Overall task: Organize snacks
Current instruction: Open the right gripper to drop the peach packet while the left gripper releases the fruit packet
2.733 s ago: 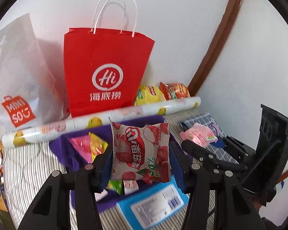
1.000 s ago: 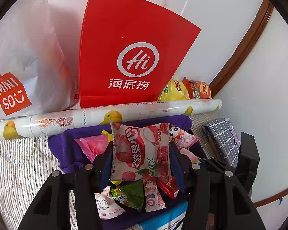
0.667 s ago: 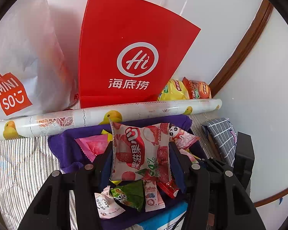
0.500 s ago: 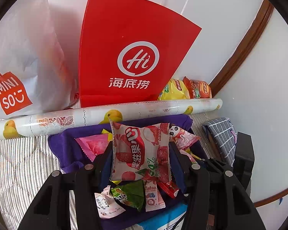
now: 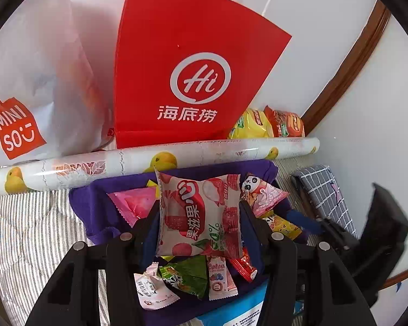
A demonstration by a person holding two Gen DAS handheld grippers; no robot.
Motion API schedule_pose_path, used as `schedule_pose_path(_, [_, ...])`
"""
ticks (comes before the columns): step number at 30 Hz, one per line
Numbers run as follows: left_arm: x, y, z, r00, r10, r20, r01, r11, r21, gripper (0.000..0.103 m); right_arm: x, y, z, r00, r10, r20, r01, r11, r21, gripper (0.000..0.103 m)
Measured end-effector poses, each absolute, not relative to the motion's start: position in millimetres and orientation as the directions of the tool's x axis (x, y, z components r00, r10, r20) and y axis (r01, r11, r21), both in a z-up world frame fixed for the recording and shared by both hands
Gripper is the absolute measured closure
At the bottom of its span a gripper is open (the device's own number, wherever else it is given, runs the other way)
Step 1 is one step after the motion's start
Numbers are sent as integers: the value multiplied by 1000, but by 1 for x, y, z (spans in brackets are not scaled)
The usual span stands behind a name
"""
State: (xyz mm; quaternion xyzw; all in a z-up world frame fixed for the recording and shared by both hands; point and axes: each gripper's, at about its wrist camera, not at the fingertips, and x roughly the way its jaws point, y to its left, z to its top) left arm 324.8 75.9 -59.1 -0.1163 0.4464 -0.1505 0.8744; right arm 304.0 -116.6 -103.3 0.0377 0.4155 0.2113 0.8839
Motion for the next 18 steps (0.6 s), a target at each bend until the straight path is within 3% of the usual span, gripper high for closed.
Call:
schedule_pose_path(8, [328, 58, -70, 529, -361, -768, 180, 932, -314, 51, 300, -140, -83, 641, 378, -667, -295, 925, 241, 28])
schedule_pose_path(18, [330, 44, -77, 489, -399, -776, 212, 917, -338, 51, 303, -156, -82, 662, 343, -667, -245, 939, 240, 28])
